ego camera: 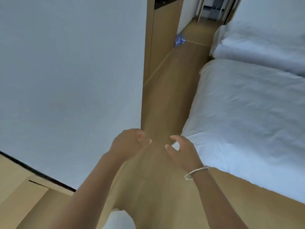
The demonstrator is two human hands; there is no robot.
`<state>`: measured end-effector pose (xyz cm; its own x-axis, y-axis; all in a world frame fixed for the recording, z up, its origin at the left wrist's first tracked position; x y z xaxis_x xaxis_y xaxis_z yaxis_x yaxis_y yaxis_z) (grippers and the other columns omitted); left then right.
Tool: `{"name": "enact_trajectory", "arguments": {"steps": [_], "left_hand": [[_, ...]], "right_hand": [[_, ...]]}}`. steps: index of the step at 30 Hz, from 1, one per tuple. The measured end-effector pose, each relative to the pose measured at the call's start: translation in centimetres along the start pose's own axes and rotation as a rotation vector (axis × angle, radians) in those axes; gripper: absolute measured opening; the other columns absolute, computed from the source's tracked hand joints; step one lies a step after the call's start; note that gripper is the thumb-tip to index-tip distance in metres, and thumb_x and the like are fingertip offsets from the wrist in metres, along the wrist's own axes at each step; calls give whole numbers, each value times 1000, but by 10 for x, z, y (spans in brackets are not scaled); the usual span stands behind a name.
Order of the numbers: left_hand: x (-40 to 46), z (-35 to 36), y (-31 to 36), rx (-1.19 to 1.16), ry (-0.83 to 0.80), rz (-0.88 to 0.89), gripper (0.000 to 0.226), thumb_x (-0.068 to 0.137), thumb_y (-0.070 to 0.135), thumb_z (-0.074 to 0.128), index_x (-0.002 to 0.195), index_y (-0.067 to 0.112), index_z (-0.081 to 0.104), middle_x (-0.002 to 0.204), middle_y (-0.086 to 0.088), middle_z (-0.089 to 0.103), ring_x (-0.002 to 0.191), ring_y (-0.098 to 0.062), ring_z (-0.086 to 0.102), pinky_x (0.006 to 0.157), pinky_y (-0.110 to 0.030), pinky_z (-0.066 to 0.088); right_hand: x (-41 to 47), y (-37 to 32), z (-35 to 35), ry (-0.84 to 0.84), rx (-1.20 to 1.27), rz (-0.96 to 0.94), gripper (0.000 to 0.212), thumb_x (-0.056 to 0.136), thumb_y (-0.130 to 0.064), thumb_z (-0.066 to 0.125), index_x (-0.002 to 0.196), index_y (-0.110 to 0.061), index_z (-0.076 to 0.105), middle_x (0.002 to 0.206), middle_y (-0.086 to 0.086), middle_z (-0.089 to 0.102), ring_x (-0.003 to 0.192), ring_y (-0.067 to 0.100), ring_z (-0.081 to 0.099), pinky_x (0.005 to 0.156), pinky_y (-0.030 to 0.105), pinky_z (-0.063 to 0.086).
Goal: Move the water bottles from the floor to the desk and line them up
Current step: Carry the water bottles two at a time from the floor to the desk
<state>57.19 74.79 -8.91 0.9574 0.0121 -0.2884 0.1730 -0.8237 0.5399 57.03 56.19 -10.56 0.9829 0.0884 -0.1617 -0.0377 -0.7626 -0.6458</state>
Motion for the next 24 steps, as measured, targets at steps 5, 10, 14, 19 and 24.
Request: {"name": "enact_trajectory", "arguments": {"steps": [5, 10, 14, 19, 24], "left_hand": [[70, 2, 43, 29, 6, 89, 29, 86, 47, 57, 98, 20, 61, 108, -1, 65, 97, -19, 61, 85, -33, 47], [164, -9, 77, 66, -19, 180, 24, 88, 46, 54, 93, 22, 53, 94, 4, 56, 85, -14, 53, 83, -32, 45], [246, -26, 105, 77, -29, 267, 36, 90, 45, 52, 109, 16, 59, 105, -1, 63, 96, -16, 59, 86, -31, 46], [339, -48, 137, 115, -73, 343, 44, 91, 47, 50, 125, 18, 55, 117, 4, 61, 105, -13, 57, 86, -26, 44], [423, -55, 150, 118, -116, 341, 47, 90, 49, 51, 125, 19, 56, 117, 5, 61, 103, -13, 58, 91, -33, 48]], "right_hand": [[57, 23, -31, 52, -19, 16, 47, 92, -32, 54, 135, -15, 46, 140, -1, 46, 130, 14, 38, 104, 22, 28], [141, 27, -55, 89, -63, 10, 47, 93, -32, 52, 136, -15, 44, 141, -1, 45, 131, 14, 37, 105, 23, 28], [213, 26, -77, 124, -108, 54, 47, 93, -33, 51, 137, -16, 44, 142, -1, 45, 131, 15, 38, 105, 24, 30], [296, 25, -107, 144, -155, 91, 48, 93, -33, 51, 137, -15, 43, 142, 1, 44, 131, 15, 37, 106, 23, 28], [372, 31, -127, 153, -148, 139, 48, 93, -33, 51, 138, -16, 43, 142, 0, 44, 131, 16, 38, 105, 23, 28]]}}
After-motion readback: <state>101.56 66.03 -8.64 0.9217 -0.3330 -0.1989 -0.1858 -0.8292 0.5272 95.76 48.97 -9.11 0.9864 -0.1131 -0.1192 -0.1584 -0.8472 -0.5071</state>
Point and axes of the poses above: each hand's wrist, its own x-axis towards the middle knuckle, its own z-axis out of the palm, y = z × x, the point moved 3 cm from there along x, towards the middle knuckle
